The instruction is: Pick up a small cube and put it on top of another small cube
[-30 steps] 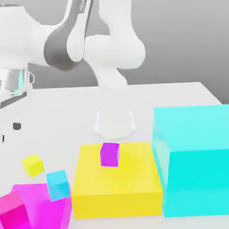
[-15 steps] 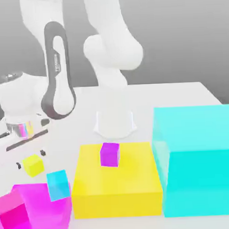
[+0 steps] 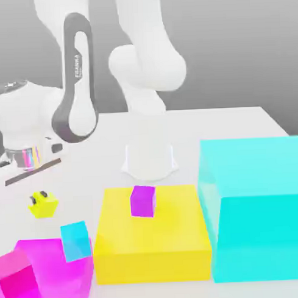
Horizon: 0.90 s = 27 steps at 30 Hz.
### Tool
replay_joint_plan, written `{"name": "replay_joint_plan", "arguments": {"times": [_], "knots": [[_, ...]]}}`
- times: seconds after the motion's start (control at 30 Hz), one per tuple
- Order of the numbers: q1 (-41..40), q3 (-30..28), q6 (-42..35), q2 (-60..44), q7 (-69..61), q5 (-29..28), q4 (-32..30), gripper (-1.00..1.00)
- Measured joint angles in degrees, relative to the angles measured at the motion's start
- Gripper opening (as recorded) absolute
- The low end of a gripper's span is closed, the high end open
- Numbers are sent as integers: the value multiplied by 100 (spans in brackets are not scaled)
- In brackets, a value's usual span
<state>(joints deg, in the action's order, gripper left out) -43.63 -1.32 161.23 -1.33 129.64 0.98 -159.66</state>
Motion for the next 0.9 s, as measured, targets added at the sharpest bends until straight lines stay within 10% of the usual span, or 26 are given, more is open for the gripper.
{"name": "replay_joint_plan", "arguments": {"times": [0.4,0.57,0.6,0.9], "knots": [[1448,908,-2205,847,-79,77,1363,-100],[1531,999,-1483,170,55,-109,1298,-100],[1546,999,-1363,71,69,-127,1275,100],[1788,825,-1737,363,42,-92,1349,100]]}}
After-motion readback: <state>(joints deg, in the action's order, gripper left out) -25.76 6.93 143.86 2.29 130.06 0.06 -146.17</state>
